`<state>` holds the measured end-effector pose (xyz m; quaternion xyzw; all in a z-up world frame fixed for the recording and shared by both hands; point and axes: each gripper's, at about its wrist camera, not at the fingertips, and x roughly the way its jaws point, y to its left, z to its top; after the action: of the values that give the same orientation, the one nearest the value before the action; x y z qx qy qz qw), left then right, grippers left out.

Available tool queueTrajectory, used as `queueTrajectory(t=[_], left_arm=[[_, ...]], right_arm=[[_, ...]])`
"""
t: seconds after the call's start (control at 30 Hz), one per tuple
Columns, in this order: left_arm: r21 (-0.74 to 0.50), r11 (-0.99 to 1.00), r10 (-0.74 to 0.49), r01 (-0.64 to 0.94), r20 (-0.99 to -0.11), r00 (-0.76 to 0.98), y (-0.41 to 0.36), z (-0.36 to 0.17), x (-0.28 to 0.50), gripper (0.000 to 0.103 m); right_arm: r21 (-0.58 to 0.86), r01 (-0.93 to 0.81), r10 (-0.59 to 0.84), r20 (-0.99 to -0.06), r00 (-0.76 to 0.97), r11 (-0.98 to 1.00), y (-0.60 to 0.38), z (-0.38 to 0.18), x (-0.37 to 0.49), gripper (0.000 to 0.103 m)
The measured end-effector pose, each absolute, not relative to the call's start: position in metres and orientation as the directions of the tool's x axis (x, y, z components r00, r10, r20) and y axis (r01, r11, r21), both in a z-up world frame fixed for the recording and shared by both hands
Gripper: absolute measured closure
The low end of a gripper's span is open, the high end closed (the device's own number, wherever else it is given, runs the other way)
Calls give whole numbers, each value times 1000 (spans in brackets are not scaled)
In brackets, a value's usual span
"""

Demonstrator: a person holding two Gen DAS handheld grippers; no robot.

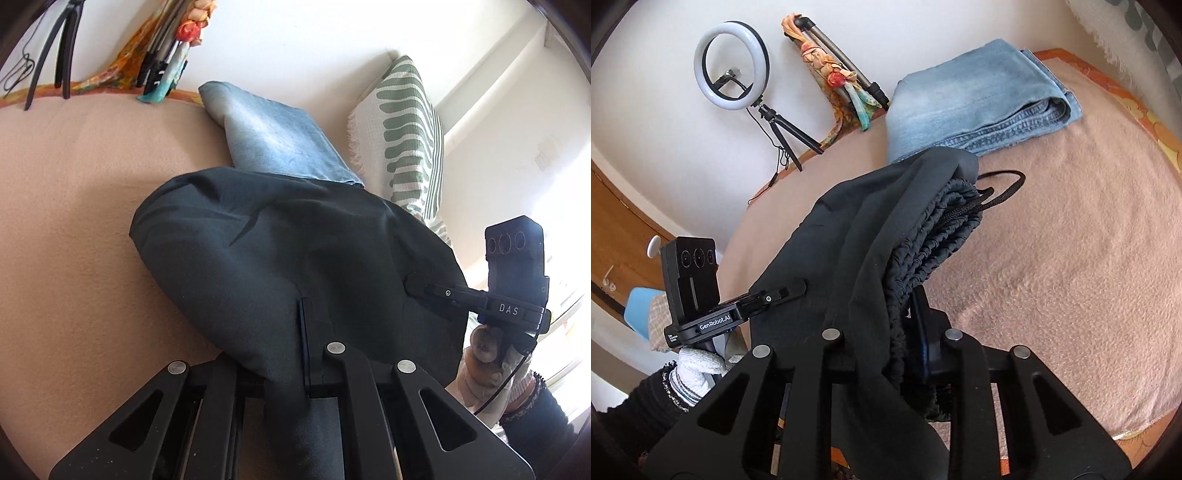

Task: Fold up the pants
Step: 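Lift the folded pants with both grippers and lower them onto the folded jeans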

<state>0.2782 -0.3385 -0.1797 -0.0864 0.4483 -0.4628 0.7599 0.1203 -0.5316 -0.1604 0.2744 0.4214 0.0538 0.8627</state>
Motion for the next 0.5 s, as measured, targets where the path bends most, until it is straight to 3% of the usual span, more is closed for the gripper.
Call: queueTrajectory(t=[0.5], left_arm=[[-446, 503, -825, 740, -505, 256, -348, -86, 306, 97]], right_arm=[[364, 76, 190, -641, 743, 928, -522, -60, 134, 81]])
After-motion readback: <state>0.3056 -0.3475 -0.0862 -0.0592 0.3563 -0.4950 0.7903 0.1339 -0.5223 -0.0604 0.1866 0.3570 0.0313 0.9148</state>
